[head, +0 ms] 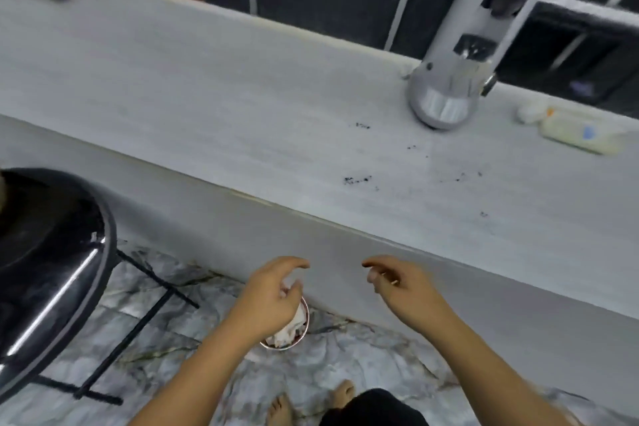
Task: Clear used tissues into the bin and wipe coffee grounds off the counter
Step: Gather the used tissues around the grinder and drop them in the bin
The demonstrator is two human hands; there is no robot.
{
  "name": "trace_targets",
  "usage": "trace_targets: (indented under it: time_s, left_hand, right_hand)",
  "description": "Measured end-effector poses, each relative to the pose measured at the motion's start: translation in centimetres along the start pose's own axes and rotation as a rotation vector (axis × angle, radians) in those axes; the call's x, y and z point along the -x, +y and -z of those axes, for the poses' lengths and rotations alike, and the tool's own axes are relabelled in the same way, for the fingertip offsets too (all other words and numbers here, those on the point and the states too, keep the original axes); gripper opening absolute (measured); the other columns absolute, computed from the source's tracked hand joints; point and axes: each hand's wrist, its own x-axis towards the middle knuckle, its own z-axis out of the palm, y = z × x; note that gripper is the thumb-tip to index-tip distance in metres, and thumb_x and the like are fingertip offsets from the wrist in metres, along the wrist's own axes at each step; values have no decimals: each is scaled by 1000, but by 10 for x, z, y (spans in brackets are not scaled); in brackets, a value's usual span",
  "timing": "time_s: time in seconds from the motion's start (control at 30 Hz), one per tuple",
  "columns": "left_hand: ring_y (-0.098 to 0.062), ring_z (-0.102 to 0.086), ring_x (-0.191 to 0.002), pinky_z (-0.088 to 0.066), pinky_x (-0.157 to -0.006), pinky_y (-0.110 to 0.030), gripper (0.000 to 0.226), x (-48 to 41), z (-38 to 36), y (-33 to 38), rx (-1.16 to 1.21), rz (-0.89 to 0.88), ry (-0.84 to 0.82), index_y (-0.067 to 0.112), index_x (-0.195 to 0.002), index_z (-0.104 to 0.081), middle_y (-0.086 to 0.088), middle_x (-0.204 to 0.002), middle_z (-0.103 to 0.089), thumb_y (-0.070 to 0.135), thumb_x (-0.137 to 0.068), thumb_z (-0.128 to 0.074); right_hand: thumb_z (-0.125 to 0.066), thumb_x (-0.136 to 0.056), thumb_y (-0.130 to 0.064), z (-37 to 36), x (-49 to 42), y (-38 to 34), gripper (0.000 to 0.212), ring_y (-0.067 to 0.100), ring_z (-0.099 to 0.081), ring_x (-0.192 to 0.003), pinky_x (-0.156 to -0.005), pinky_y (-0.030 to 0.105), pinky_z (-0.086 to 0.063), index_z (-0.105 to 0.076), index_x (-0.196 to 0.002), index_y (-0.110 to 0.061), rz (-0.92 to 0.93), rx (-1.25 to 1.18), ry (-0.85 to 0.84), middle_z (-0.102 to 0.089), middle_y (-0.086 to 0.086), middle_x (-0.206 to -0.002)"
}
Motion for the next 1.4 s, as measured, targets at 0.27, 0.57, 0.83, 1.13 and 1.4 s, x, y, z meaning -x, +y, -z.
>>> trace_targets:
  time_s: [0.27,0.57,0.83,1.13,1.4]
  left_hand:
    - [3,-57,-109,-49,-87,-14,27,-152,19,161,-34,-299,-29,34,-119,-65,21,-122,-58,23,-96,-56]
    - [-6,-59,-112,-51,-92,-27,28,-325,-31,234,-18,-221,25,29,-119,-66,13,-126,-62,19,-95,-57]
    - [-9,-59,-109,-52,-79,-22,28,-425,-45,218,3,-75,118,27,-119,-66,10,-125,-62,15,-96,-55]
    - [-23,-47,-133,-37,-111,-35,36,-543,-56,215,-57,-121,162,18,-137,-56,-5,-143,-53,22,-101,-50]
    - [-19,-61,-109,-50,-98,-36,29,-601,-69,216,-184,-172,20,27,-110,-68,9,-113,-68,14,-93,-48]
  right_hand:
    - [-56,-89,-14,156,-36,-2,29,15,-68,-80,-72,35,-59,-71,-96,-38,11,-145,384,-73,-7,-89]
    - [-58,-89,-13,285,-162,62,26,8,-64,-66,-62,33,-57,-71,-98,-33,-60,-129,578,-69,-6,-90]
    - [-69,-81,-30,356,-267,121,63,36,-42,-126,-101,48,-42,-46,-140,-27,-288,209,617,-44,7,-144]
    - [-51,-86,-52,394,-350,148,78,35,-25,-136,-101,56,-31,-10,-150,-35,-533,560,588,-20,2,-157]
    - [-40,-88,-27,385,-398,164,53,36,-36,-123,-96,52,-32,-32,-140,-23,-500,652,557,-44,6,-138]
